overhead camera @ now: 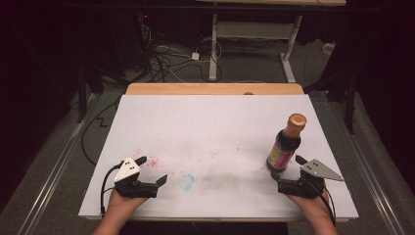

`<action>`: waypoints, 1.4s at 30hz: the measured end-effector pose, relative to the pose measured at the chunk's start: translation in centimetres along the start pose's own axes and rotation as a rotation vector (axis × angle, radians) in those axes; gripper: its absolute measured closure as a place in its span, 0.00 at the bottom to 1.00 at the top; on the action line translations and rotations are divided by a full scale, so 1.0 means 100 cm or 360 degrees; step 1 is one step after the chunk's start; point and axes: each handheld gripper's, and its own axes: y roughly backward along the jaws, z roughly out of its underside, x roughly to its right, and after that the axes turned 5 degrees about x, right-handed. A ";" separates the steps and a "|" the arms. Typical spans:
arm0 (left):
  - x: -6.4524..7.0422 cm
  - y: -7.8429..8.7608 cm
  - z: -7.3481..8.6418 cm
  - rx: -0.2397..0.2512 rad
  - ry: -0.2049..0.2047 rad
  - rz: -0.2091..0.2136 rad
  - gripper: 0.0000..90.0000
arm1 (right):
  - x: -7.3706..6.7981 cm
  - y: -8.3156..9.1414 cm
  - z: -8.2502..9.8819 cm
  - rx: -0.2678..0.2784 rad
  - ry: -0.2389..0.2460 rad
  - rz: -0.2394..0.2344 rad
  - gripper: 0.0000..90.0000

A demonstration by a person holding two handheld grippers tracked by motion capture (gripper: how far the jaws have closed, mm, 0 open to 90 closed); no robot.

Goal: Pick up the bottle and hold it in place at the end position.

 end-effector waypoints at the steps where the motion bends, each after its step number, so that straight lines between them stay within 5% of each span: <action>1: 0.000 0.000 0.000 0.0000 0.0000 0.0000 0.00 | 0.000 0.000 0.000 0.0000 0.0000 0.0000 0.00; 18: 0.000 -0.003 0.000 -0.0025 -0.0043 -0.0010 0.00 | 0.006 -0.003 -0.009 0.0029 -0.0014 0.0006 0.01; 31: 0.001 -0.004 -0.001 -0.0054 -0.0018 0.0043 0.00 | 0.020 -0.017 -0.027 0.0039 -0.0063 -0.0030 0.18; 42: 0.001 -0.004 0.001 -0.0051 -0.0021 0.0015 0.00 | 0.018 -0.022 -0.029 0.0030 -0.0084 -0.0048 0.31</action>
